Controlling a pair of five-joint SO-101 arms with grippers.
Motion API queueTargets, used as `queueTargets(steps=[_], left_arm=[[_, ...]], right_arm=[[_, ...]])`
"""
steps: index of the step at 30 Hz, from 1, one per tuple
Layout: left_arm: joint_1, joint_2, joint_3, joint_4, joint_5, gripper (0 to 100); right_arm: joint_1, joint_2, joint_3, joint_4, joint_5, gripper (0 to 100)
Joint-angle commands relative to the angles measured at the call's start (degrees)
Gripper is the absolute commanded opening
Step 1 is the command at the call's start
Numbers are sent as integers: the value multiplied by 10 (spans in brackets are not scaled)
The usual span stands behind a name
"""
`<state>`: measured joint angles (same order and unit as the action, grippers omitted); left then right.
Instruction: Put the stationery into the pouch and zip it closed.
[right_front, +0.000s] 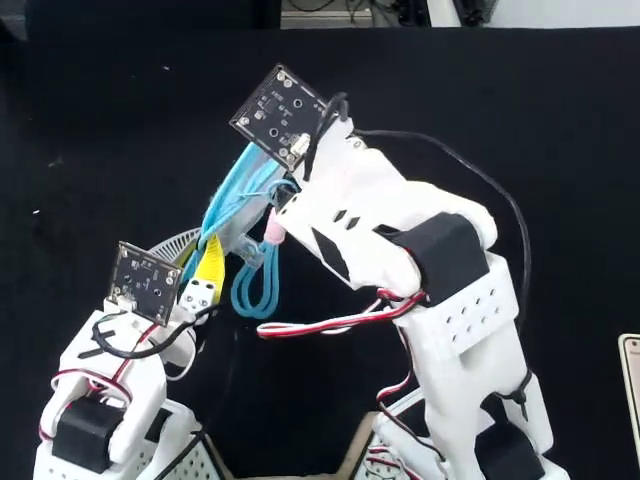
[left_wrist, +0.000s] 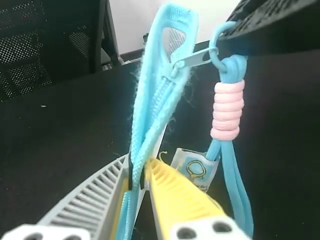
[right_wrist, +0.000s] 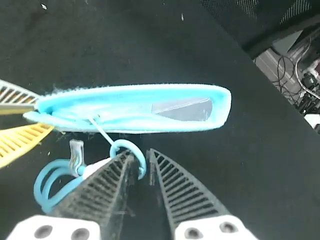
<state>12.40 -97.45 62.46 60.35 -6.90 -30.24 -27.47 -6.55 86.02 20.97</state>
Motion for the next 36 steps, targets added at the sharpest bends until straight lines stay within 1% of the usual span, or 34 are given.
queueTargets(steps=[1, 3, 6, 20, 25, 30, 36], left_arm=[[1, -2, -21, 3, -2, 30], [1, -2, -22, 8, -1, 30], [2, -2, -26, 15, -1, 30], [2, -2, -21, 15, -1, 30], [2, -2, -21, 15, 0, 30], [2, -2, -21, 15, 0, 30], [2, -2, -21, 15, 0, 30]], right_arm=[[19, -15, 2, -14, -6, 11], [30, -15, 14, -33, -8, 11], [55, -15, 35, -76, -30, 11], [156, -10, 51, -180, -29, 10], [182, -7, 51, -193, -29, 10], [212, 37, 51, -199, -28, 10], [252, 77, 46, -235, -28, 10]])
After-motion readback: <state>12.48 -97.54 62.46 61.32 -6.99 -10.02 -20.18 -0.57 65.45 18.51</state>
